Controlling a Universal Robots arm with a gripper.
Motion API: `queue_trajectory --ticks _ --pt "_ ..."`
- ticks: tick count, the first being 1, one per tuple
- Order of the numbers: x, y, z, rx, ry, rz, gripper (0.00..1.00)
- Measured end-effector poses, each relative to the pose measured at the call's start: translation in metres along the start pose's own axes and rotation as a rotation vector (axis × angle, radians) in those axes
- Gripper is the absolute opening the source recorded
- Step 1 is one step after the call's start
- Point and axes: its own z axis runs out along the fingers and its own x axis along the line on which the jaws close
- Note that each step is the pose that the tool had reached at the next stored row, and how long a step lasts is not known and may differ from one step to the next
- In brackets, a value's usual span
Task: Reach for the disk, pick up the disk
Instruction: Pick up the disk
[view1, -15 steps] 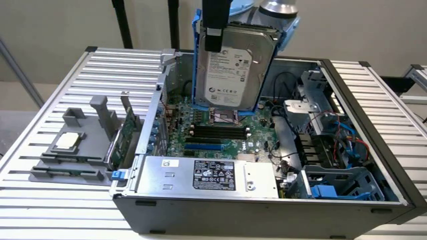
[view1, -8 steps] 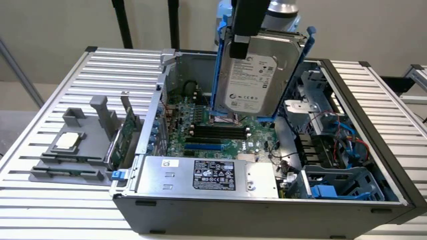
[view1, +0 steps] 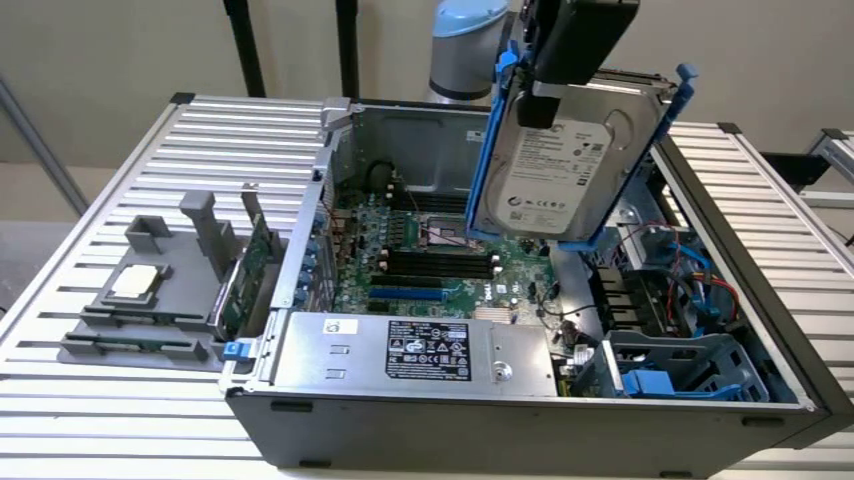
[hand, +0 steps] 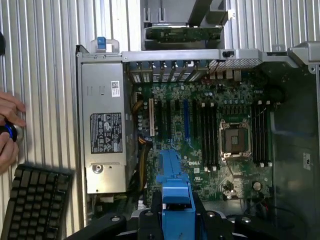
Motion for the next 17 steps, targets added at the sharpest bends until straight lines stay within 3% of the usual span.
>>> queue_trajectory --ticks 10,17 --pt "0.012 -0.0456 -0.0005 0.0003 -0.0051 0.000 0.33" --pt "0.025 -0.0690 -0.0005 0.0007 -0.0053 0.000 0.33"
